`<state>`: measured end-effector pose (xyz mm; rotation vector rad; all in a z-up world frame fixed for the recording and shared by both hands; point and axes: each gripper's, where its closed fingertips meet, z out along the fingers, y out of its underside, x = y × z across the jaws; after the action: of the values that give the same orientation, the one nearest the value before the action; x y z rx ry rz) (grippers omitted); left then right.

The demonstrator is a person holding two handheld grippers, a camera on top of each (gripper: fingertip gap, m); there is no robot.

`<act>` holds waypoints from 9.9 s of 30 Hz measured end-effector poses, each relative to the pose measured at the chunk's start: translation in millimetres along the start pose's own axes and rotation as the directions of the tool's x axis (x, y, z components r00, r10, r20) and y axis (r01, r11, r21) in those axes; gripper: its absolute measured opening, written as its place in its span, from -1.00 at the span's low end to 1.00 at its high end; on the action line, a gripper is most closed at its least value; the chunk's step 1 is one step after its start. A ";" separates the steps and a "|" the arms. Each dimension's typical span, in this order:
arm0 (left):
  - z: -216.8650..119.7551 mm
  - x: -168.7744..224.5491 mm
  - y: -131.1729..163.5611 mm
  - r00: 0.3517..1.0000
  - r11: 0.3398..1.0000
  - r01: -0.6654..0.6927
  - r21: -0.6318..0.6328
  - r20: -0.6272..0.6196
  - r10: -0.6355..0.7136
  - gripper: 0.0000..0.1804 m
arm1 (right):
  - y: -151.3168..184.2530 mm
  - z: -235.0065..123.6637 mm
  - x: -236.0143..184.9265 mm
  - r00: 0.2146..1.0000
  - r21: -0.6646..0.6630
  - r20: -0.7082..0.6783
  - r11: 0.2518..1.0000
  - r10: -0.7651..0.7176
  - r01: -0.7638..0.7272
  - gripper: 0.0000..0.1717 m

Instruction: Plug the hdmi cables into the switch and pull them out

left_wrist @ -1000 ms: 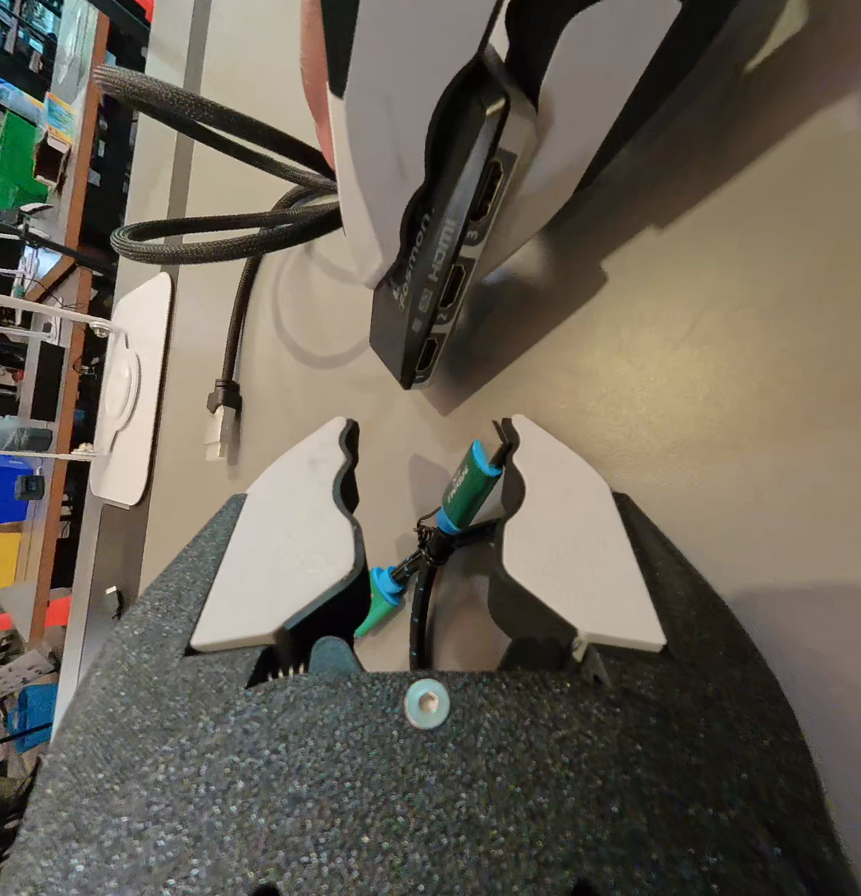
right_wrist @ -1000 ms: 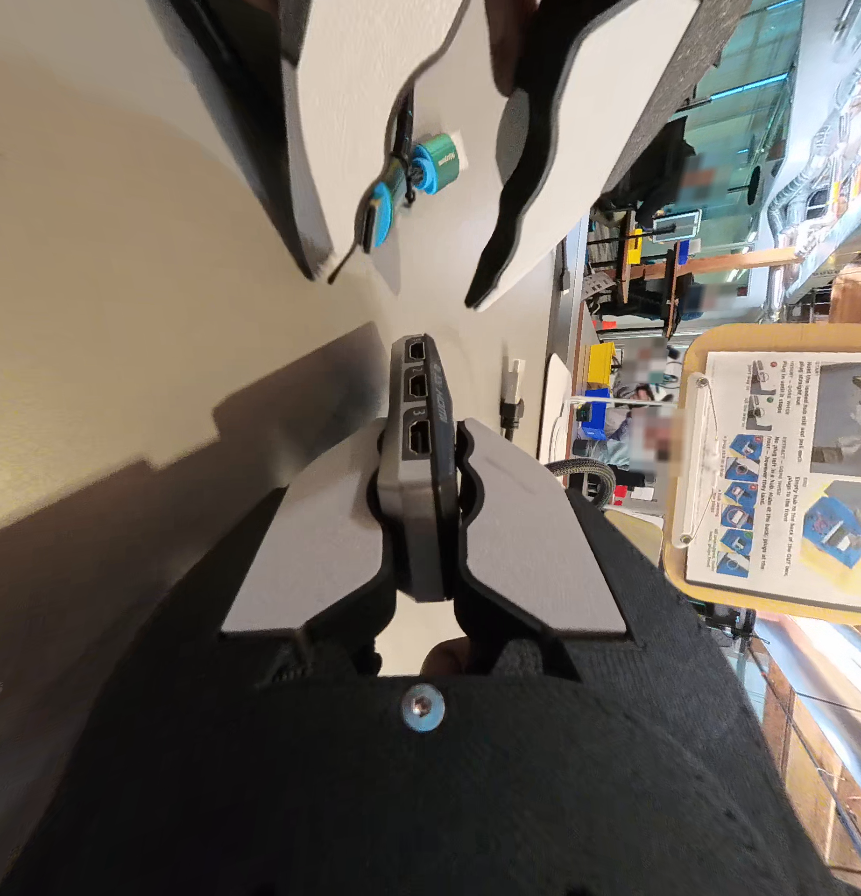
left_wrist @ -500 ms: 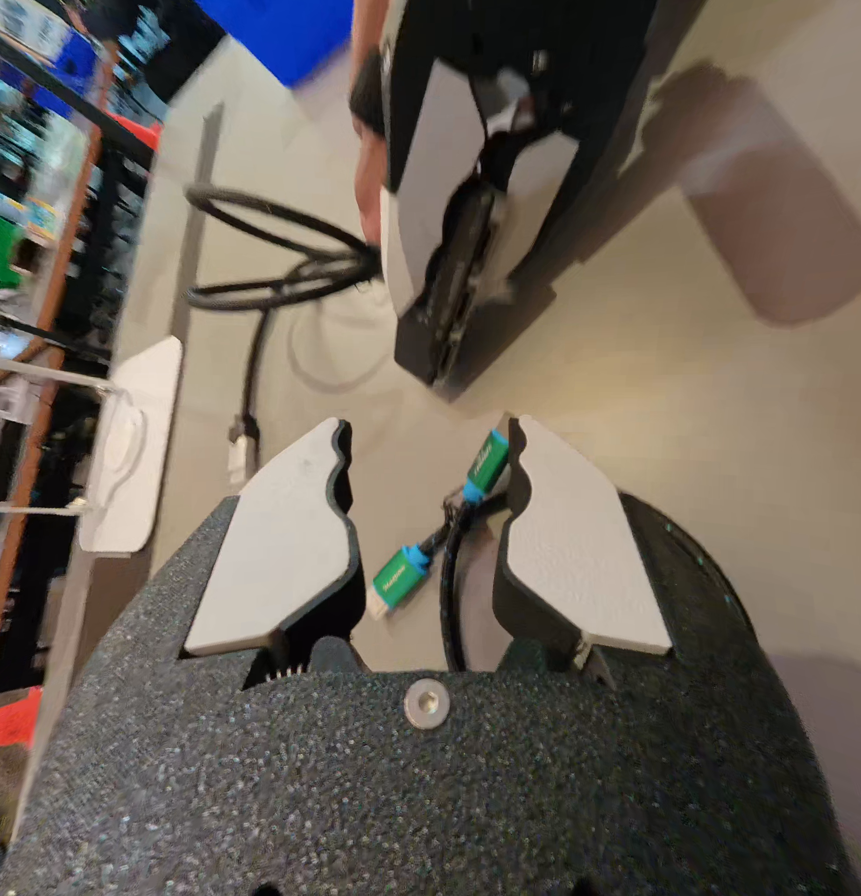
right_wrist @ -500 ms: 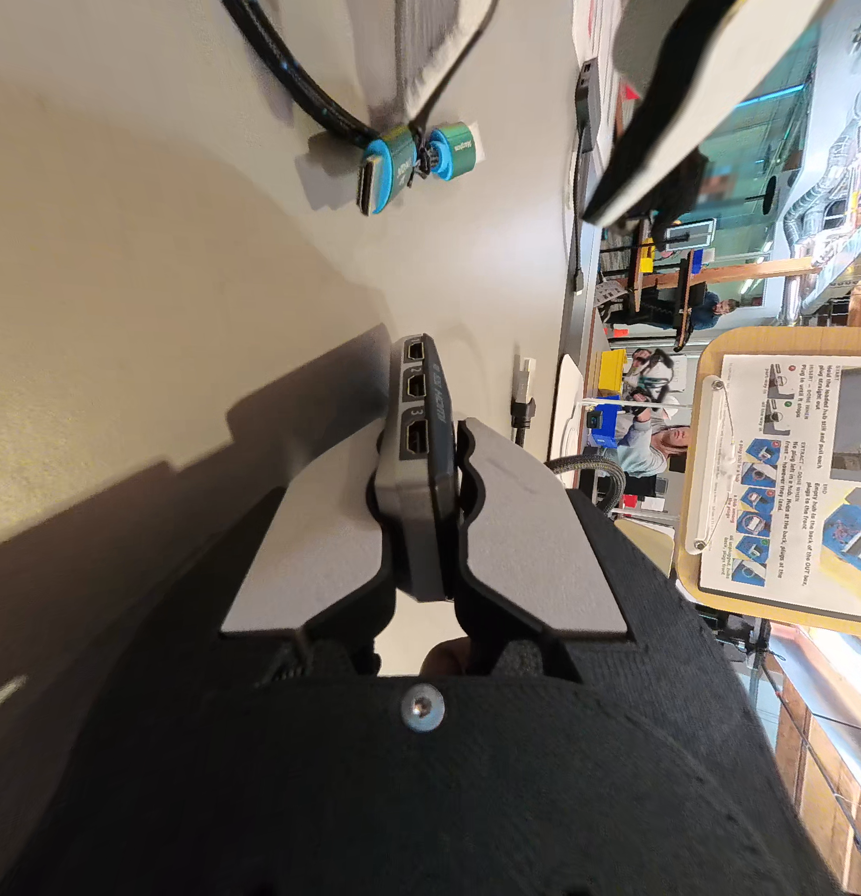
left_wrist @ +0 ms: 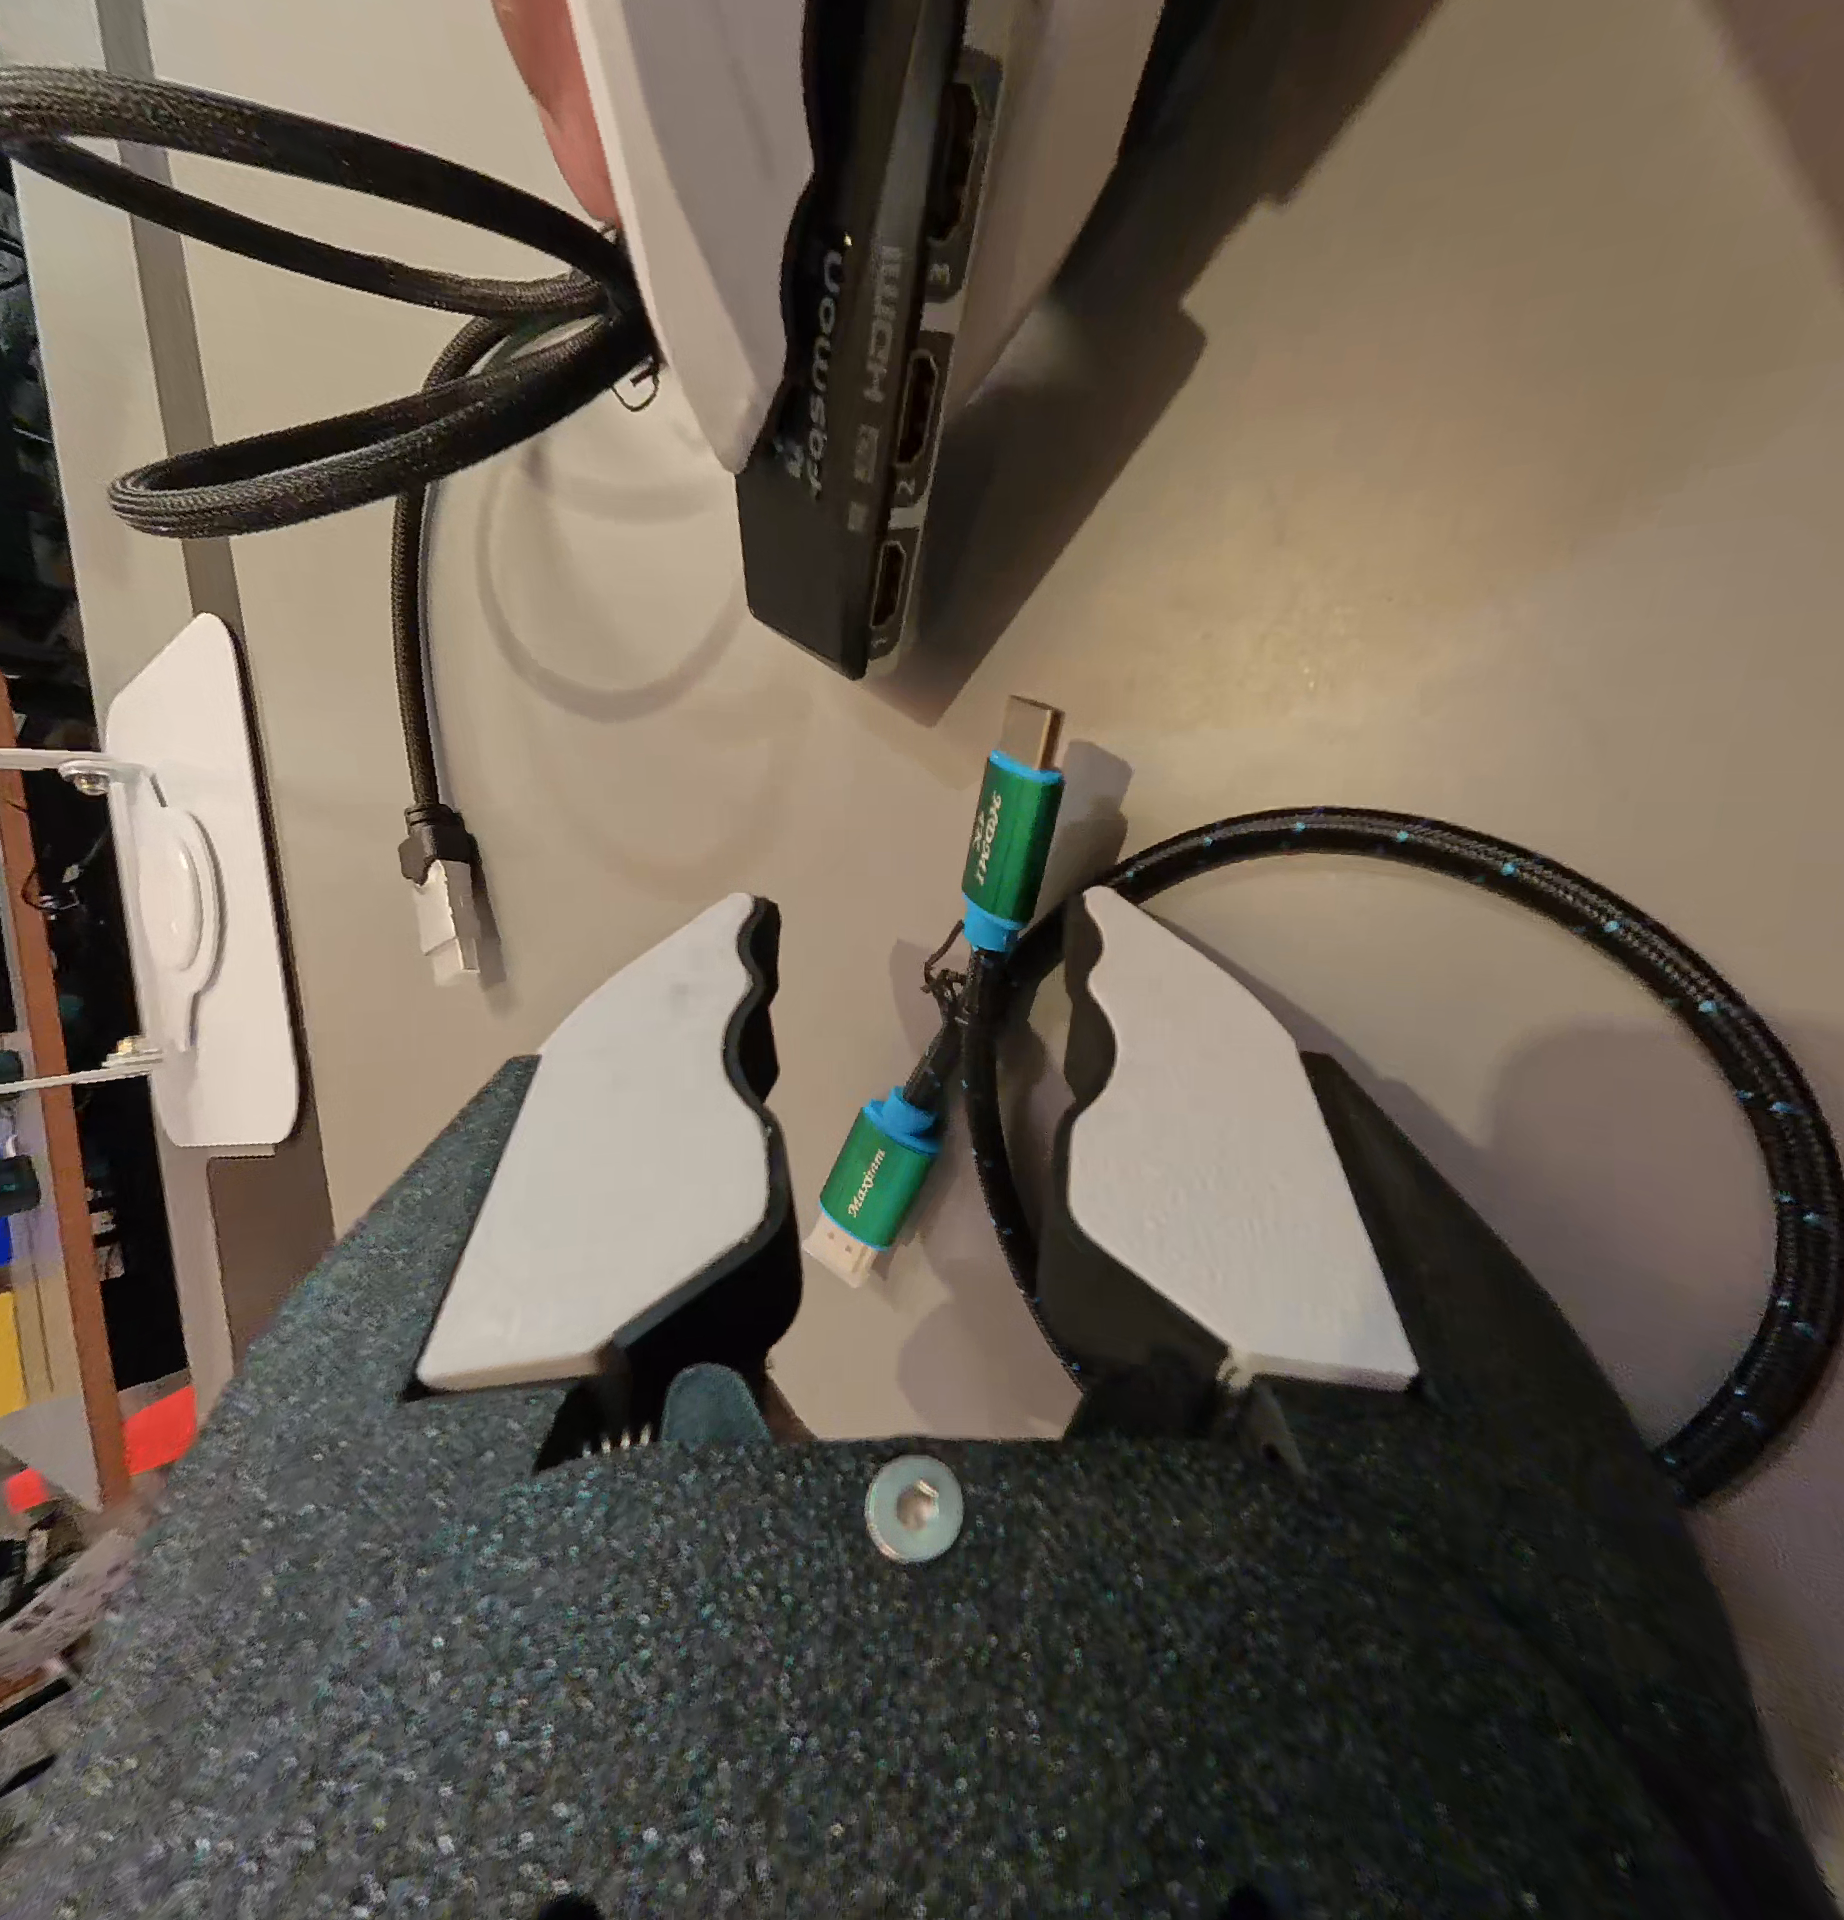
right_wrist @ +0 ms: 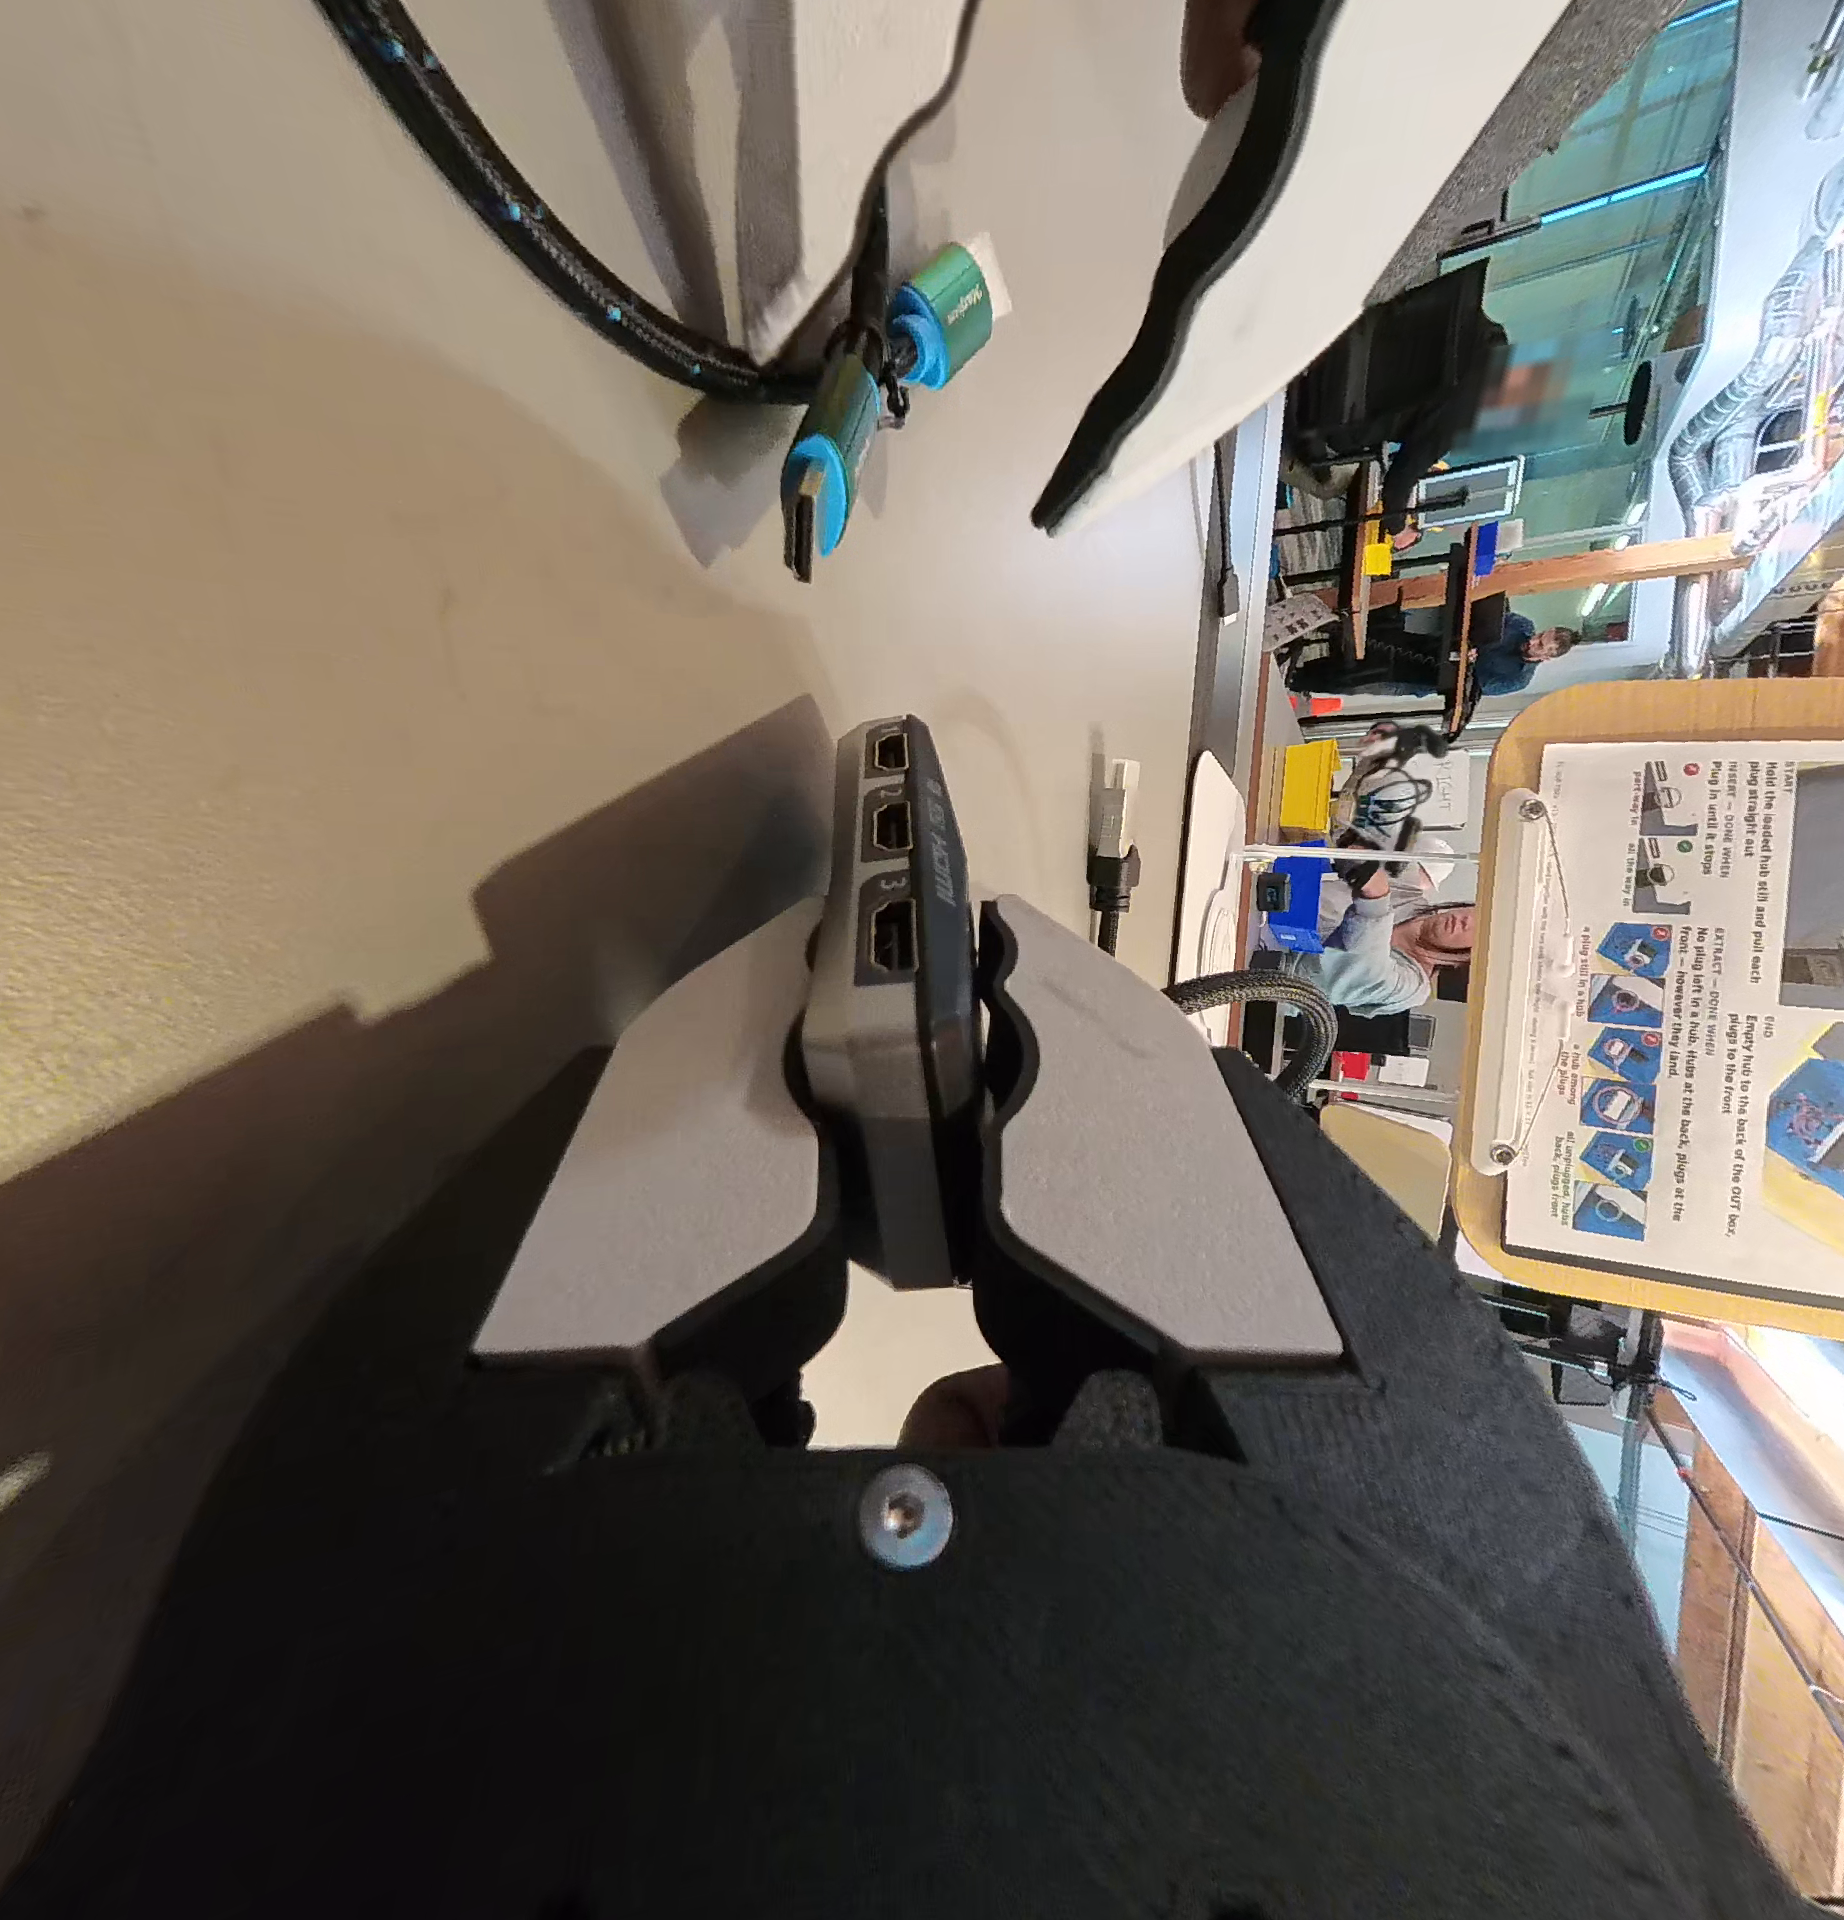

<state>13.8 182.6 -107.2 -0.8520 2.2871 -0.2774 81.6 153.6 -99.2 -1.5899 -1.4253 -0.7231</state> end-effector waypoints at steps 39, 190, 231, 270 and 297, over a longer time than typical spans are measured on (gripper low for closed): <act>13.6 -29.8 -5.1 0.920 0.973 0.175 -0.150 0.378 -0.107 -0.88 | 11.8 12.1 20.2 0.974 -0.168 -0.198 0.975 0.111 -0.145 -0.74; -6.1 -18.1 -18.8 0.839 0.914 -0.221 -0.340 0.411 0.356 -0.90 | -38.0 -4.0 10.9 0.971 0.084 -0.231 0.996 0.054 -0.036 -0.75; 19.3 -6.5 -29.7 0.944 0.996 -0.025 -0.082 0.325 0.050 -0.67 | -33.1 -28.9 15.7 0.960 0.098 -0.219 0.983 0.175 -0.157 -0.76; 20.5 8.5 -69.4 0.931 0.982 -0.181 0.056 0.333 0.152 -0.68 | -12.5 -44.1 -15.0 0.986 0.146 0.102 0.979 0.130 -0.144 -0.68; 23.4 14.4 -72.0 0.971 0.988 0.089 0.124 -0.230 -0.058 -0.51 | 34.1 -51.8 4.3 0.973 0.054 0.068 0.973 0.221 -0.225 -0.74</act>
<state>57.2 119.0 -103.0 -0.8749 2.4153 -0.5816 121.9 110.9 -78.9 -1.7031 -1.2731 -0.4976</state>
